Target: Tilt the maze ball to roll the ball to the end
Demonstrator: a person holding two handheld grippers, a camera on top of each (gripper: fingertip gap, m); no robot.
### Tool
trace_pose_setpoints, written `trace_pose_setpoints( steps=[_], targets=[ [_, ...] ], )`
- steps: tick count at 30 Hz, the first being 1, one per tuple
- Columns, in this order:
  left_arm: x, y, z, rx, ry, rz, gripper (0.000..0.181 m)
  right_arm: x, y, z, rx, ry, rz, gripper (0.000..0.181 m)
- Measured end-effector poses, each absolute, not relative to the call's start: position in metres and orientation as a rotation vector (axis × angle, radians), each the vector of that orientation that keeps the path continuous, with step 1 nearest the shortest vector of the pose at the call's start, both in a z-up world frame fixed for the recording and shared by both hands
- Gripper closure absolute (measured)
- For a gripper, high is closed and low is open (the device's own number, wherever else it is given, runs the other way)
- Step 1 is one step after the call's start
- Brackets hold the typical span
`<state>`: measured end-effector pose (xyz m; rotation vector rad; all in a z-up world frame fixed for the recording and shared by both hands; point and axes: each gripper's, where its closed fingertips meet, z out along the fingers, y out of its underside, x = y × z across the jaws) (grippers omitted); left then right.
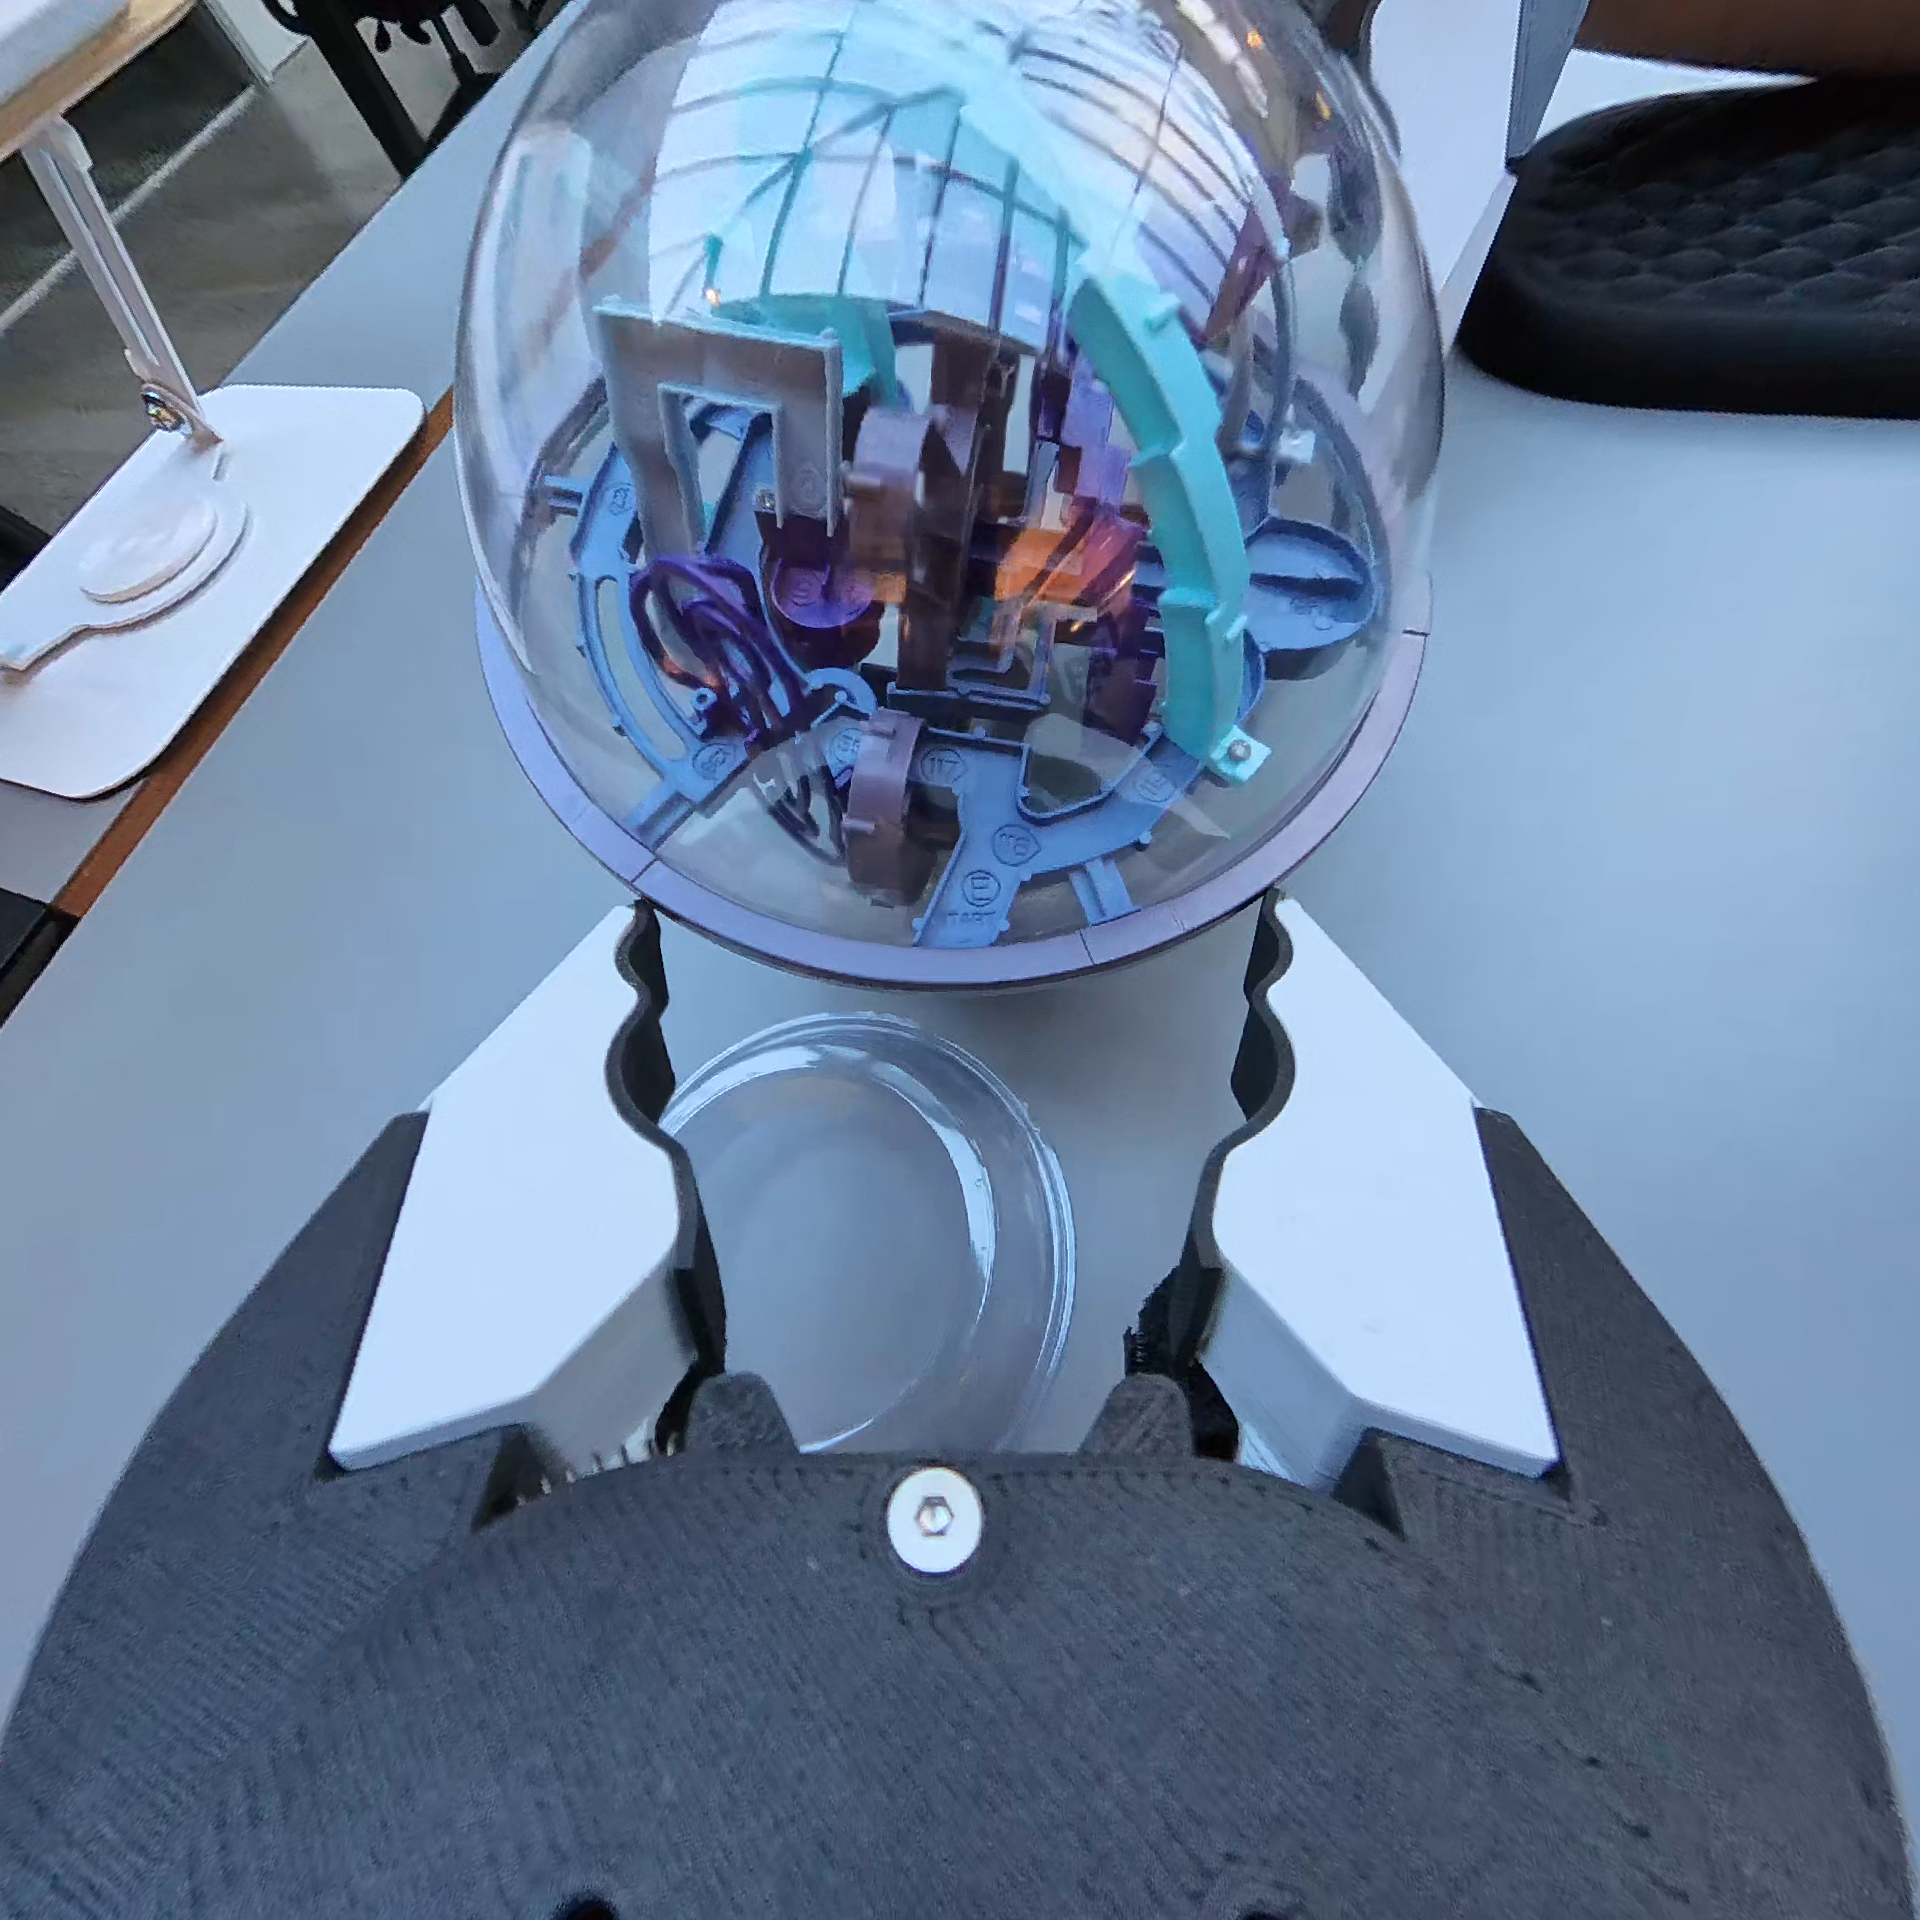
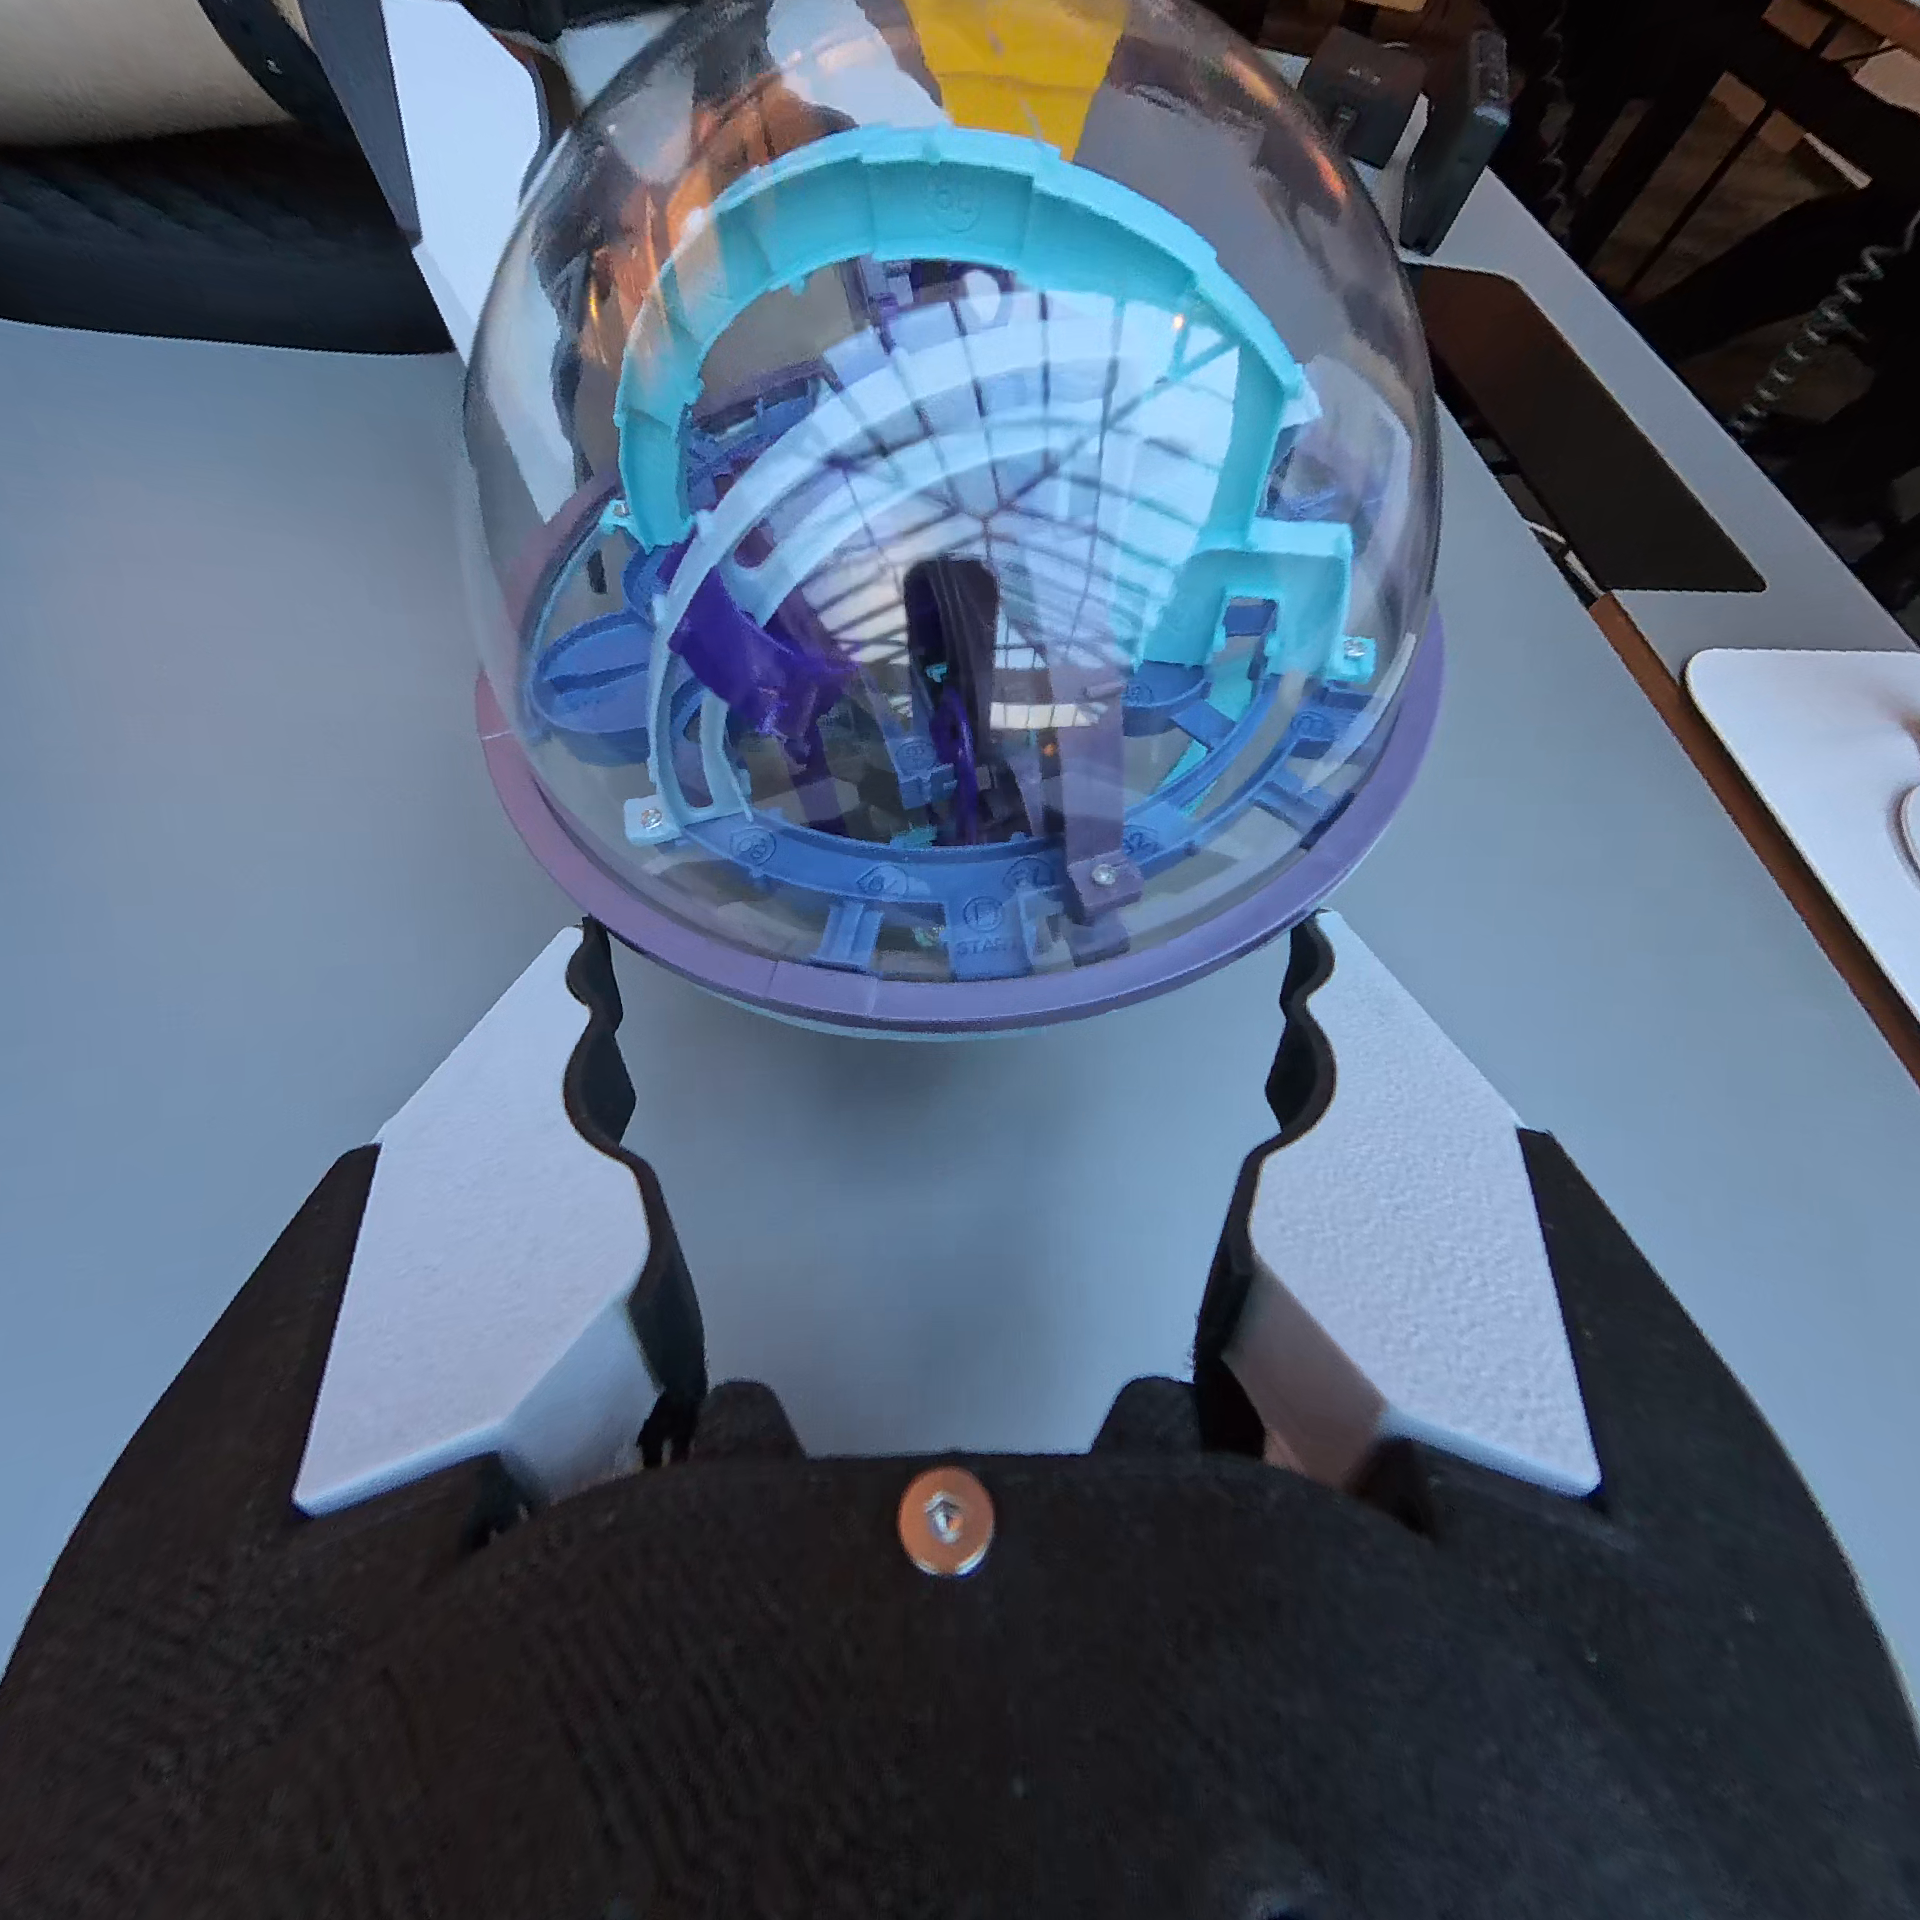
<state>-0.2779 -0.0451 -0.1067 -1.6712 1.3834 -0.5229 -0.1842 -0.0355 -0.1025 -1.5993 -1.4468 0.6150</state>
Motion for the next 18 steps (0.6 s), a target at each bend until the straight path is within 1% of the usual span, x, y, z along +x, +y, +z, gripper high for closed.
trace_pose_setpoints(
  steps=[18],
  targets=[
    [-0.284,-0.049,-0.085,-1.645,1.311,-0.51,0.072,-0.193,-0.037,-0.085,-1.557,-1.457,0.669,0.052]
  ],
)
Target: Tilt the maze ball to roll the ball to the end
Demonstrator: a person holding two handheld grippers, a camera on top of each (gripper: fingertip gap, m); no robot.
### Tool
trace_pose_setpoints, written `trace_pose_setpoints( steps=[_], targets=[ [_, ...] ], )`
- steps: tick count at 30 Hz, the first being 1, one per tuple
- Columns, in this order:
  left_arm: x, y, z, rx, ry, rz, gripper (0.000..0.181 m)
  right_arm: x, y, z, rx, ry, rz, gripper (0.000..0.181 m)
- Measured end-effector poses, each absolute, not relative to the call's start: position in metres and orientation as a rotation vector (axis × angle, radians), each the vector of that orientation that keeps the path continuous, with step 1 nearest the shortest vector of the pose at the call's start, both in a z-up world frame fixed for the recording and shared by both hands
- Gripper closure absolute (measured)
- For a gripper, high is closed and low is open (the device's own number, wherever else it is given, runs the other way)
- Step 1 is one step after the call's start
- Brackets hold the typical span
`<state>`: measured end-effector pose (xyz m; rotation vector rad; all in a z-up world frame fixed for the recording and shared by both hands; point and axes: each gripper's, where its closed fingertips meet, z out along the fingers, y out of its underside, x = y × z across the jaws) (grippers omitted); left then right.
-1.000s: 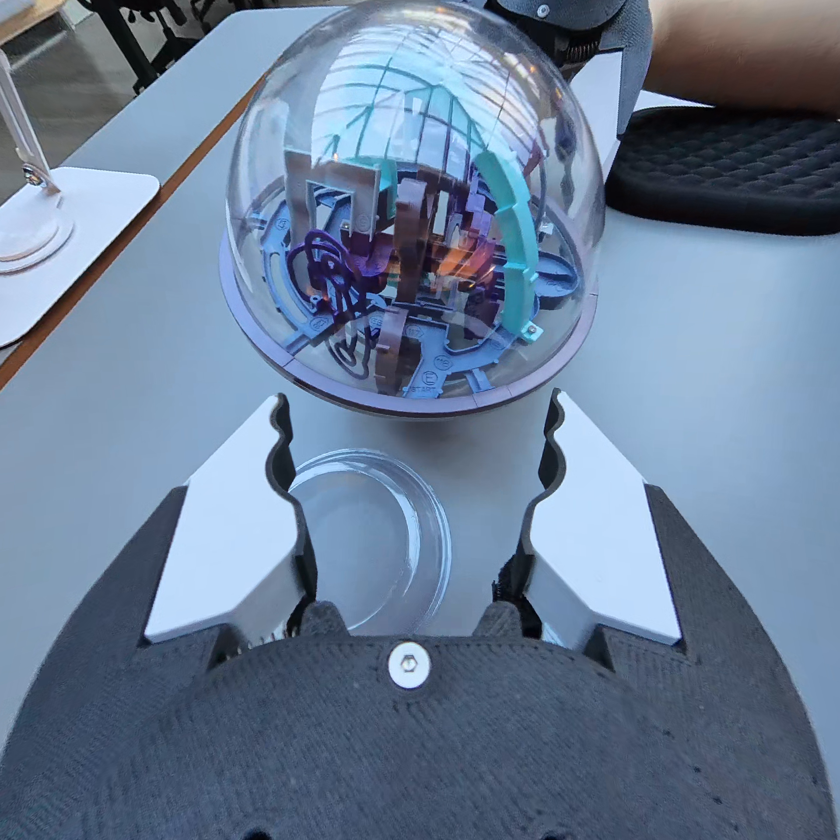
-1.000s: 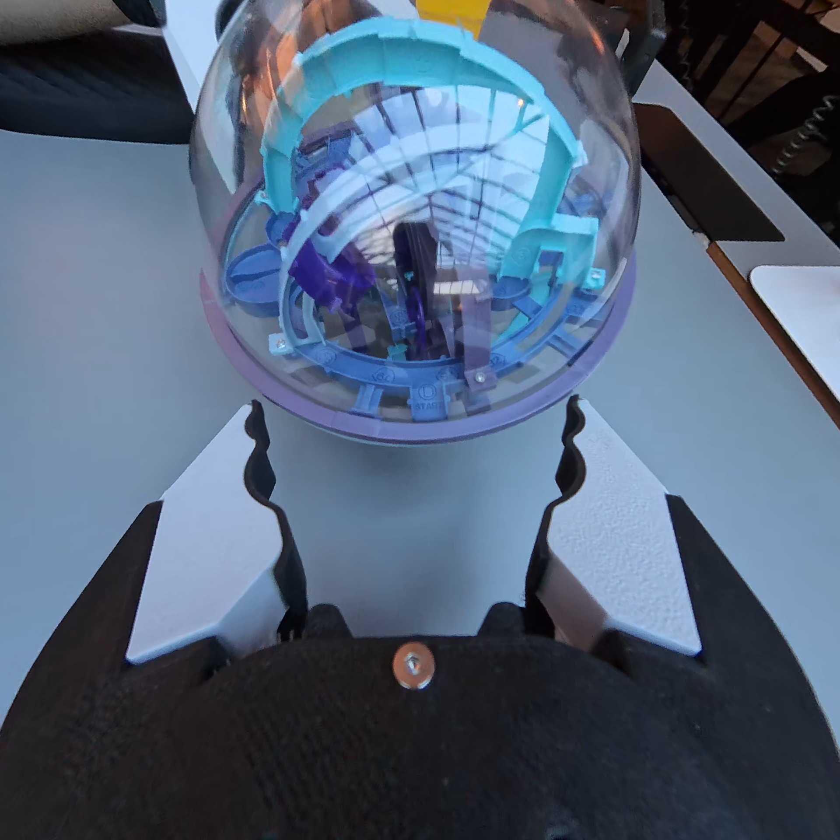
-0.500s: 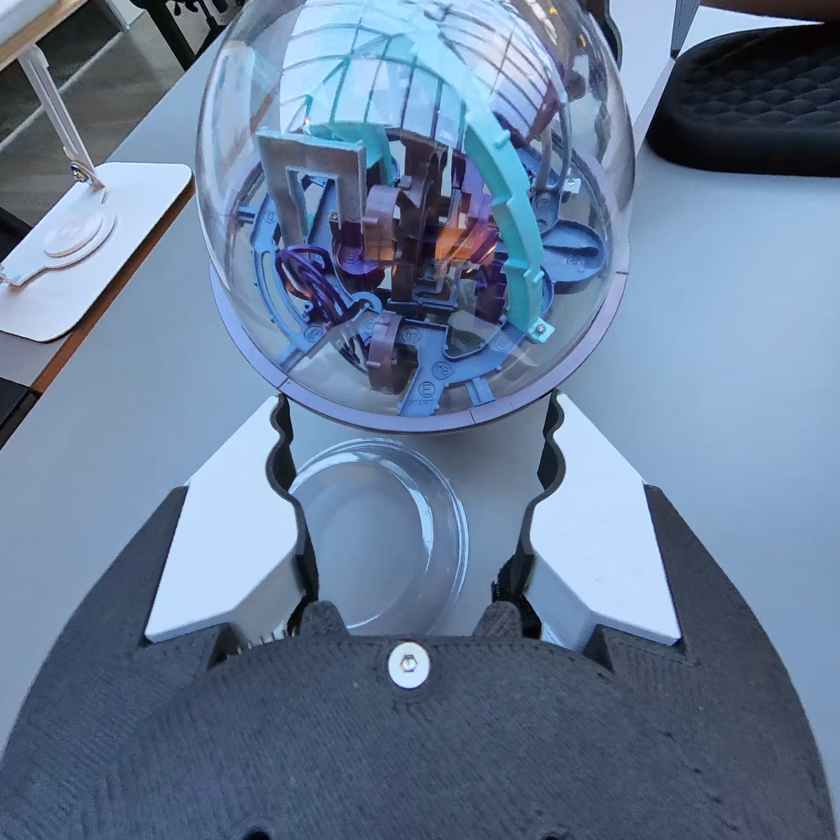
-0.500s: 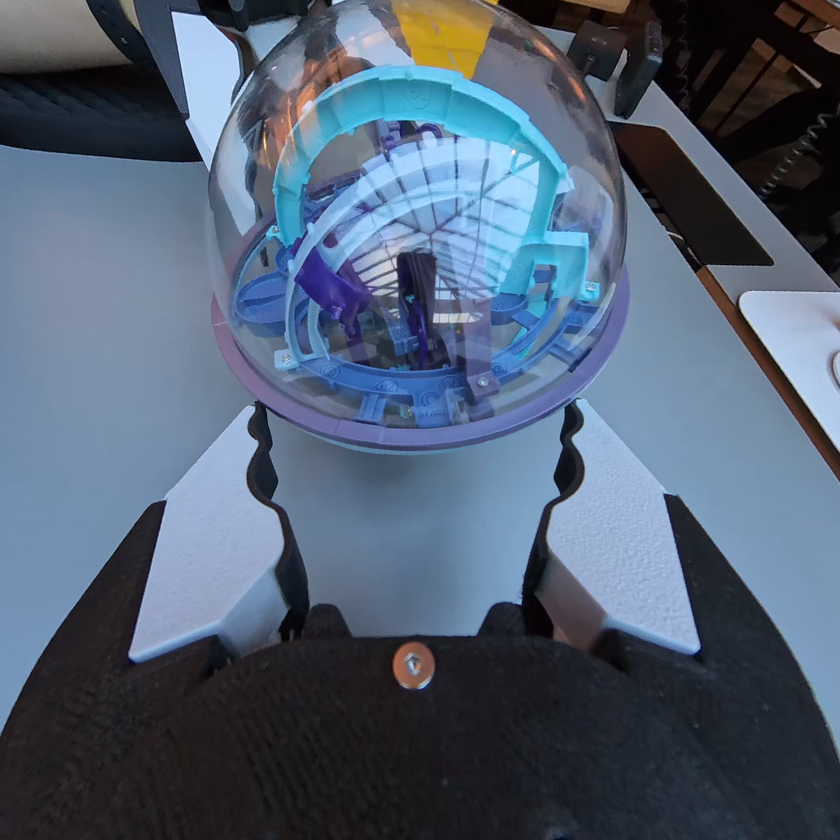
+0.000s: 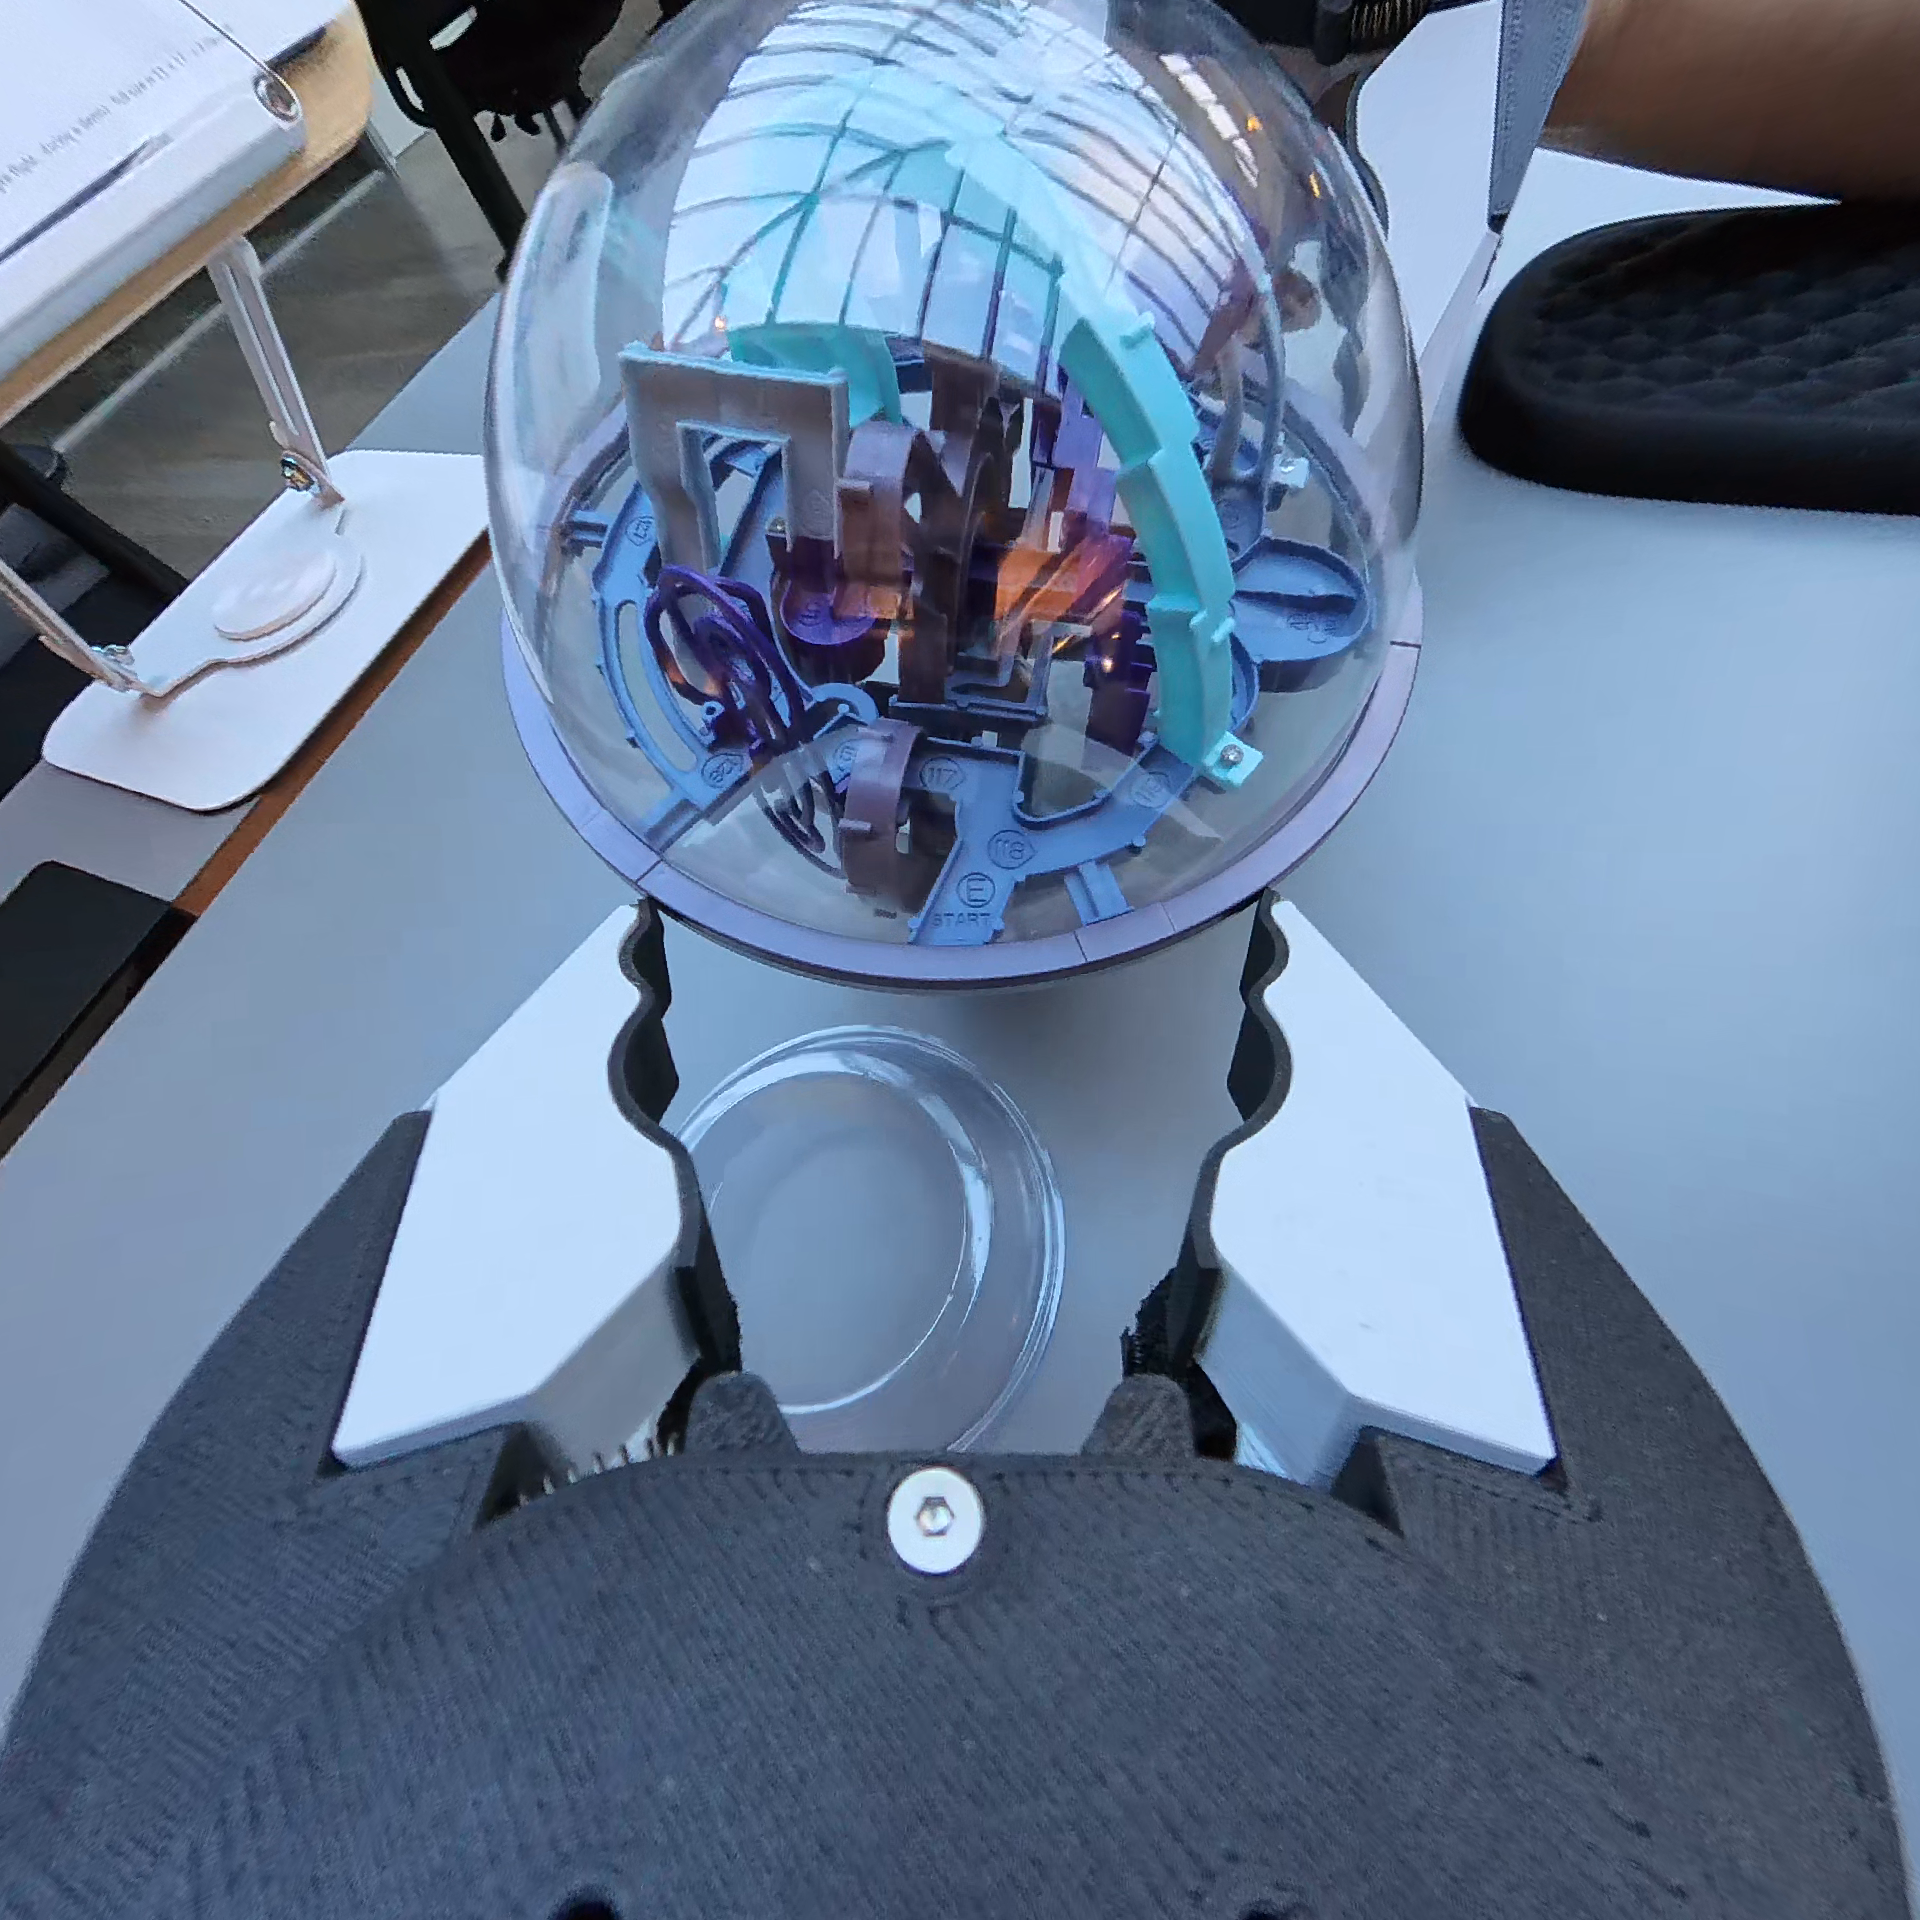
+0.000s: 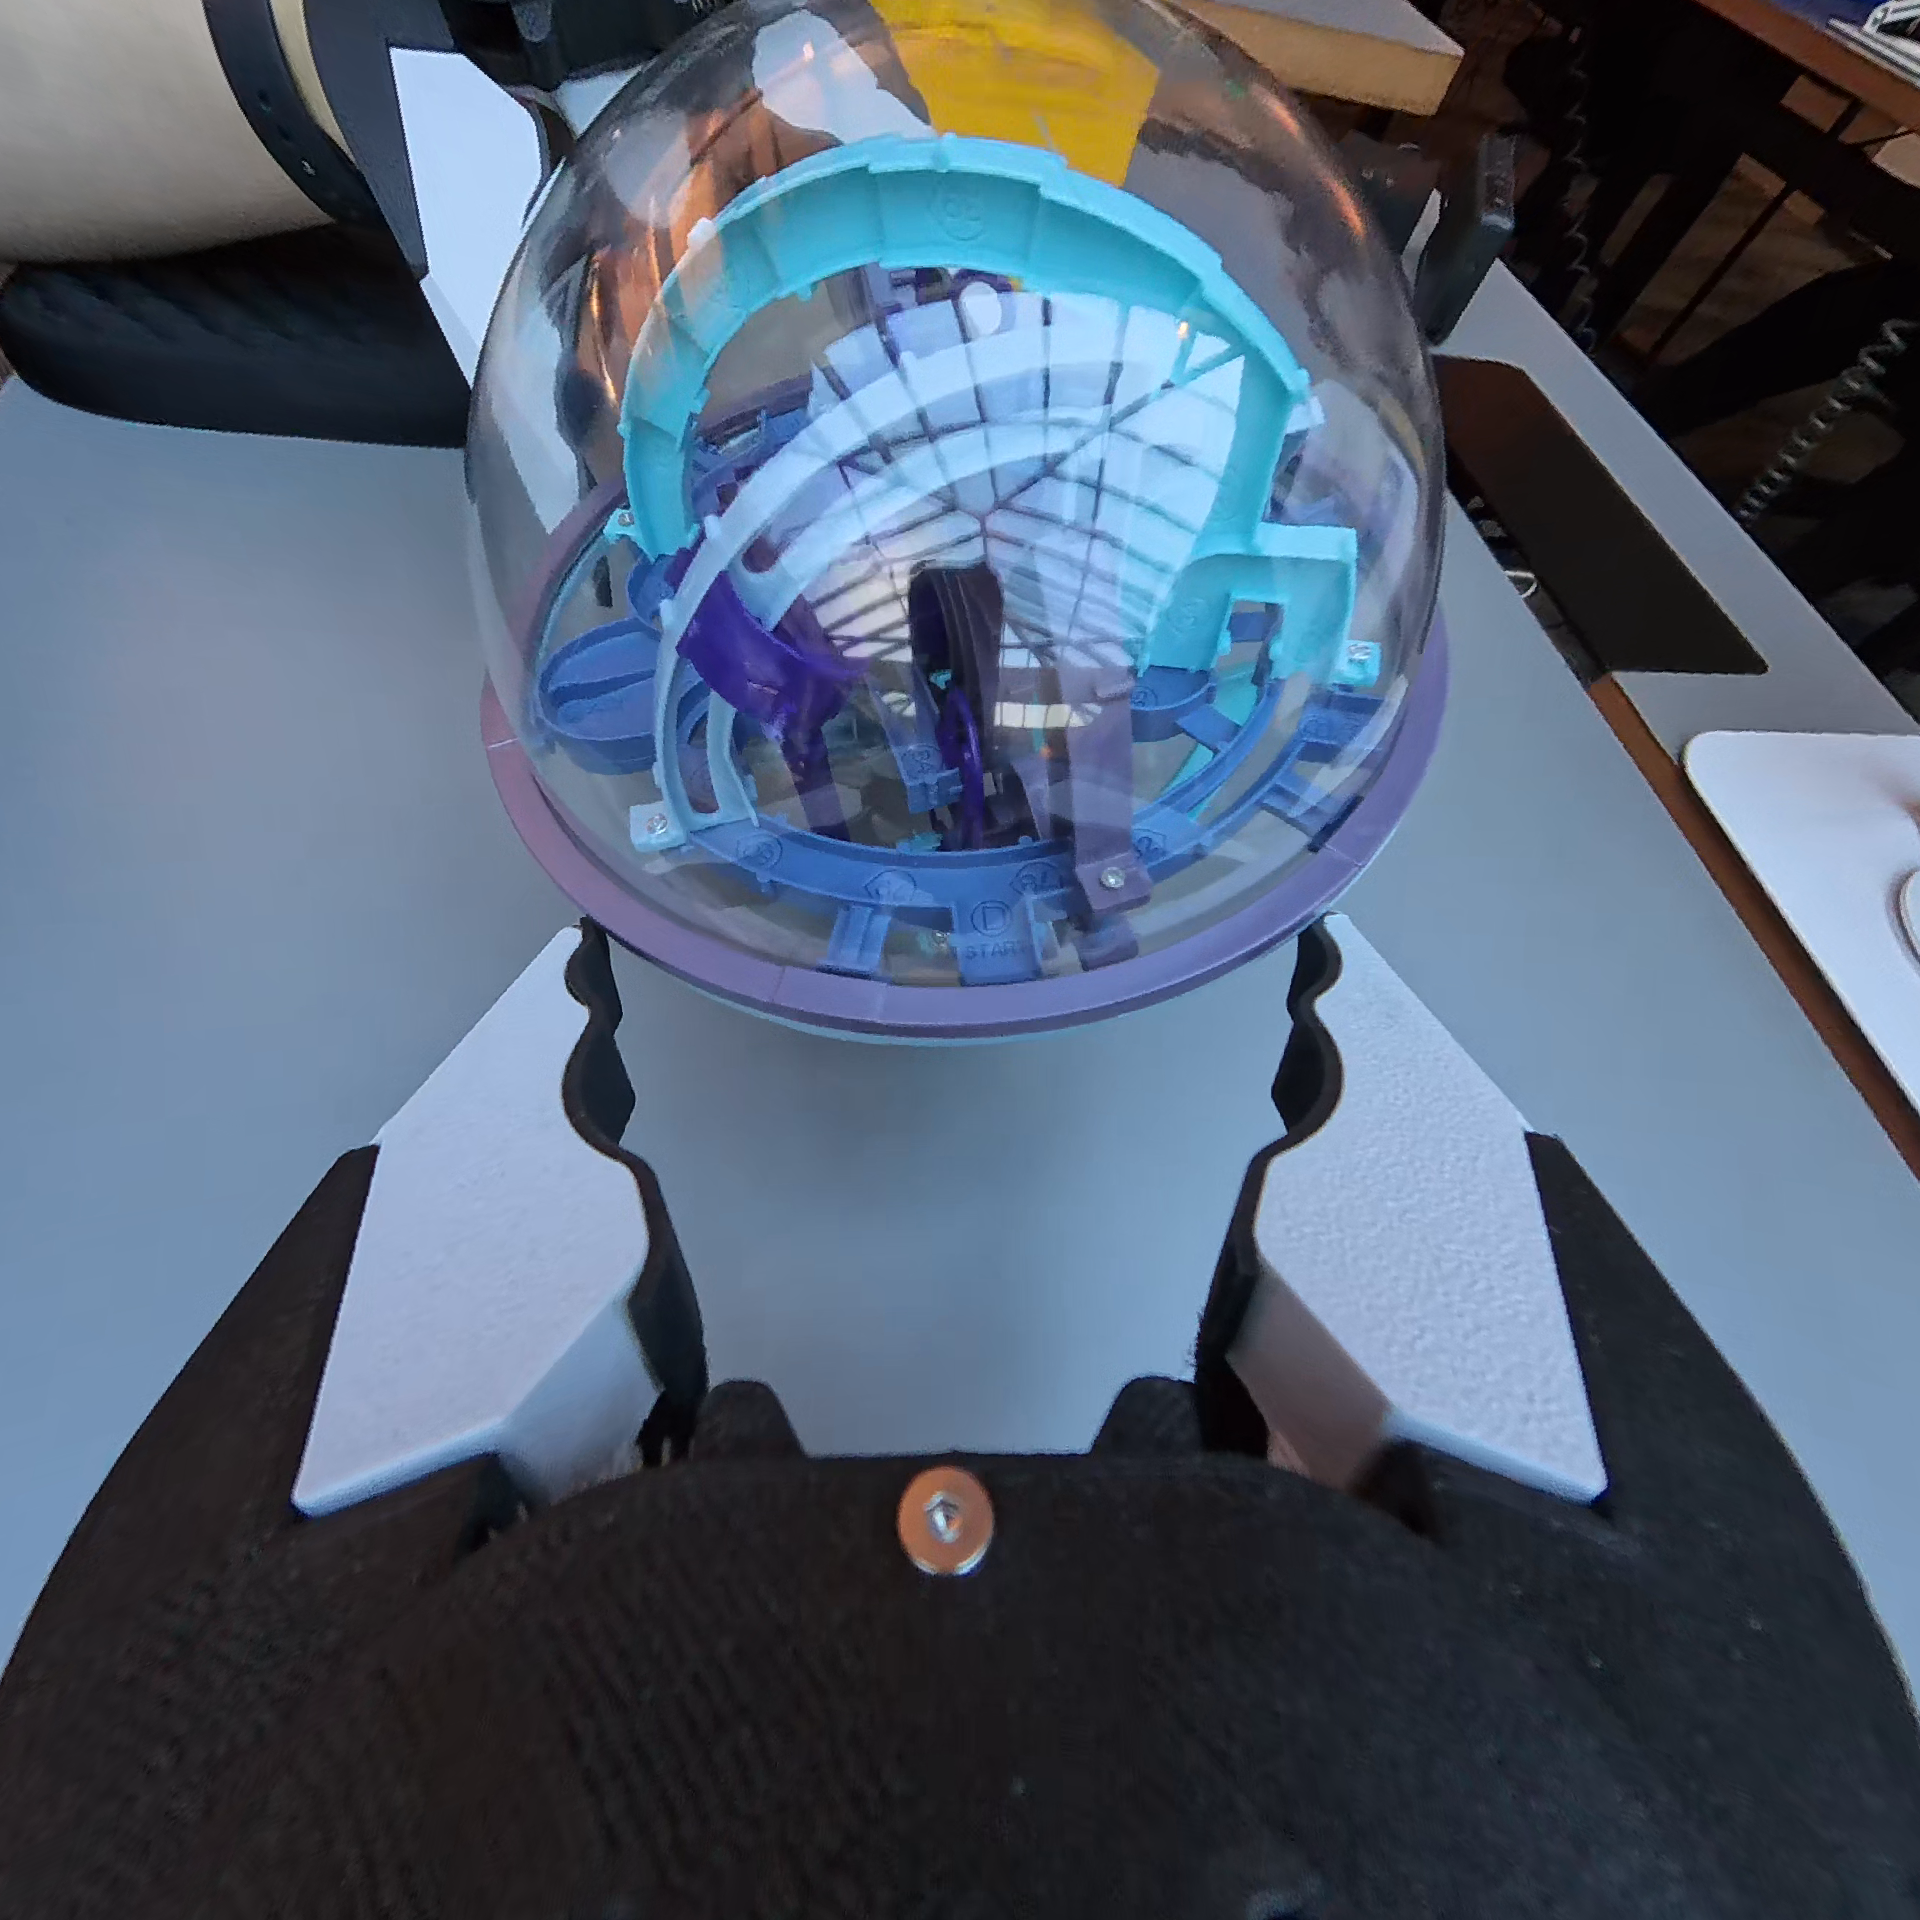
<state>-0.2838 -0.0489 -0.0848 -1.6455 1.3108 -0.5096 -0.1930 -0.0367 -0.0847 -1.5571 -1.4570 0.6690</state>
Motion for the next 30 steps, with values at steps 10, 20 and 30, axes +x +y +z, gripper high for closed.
trace_pose_setpoints(
  steps=[10,20,30],
  targets=[
    [-0.349,-0.05,-0.061,-1.694,1.206,-0.395,0.072,-0.262,-0.026,-0.07,-1.477,-1.55,0.738,0.049],
    [-0.4,-0.057,-0.082,-1.79,1.135,-0.354,0.072,-0.317,-0.026,-0.1,-1.483,-1.613,0.825,0.048],
    [-0.383,-0.051,-0.093,-1.801,1.161,-0.427,0.072,-0.297,-0.025,-0.092,-1.482,-1.554,0.814,0.047]
  ],
)
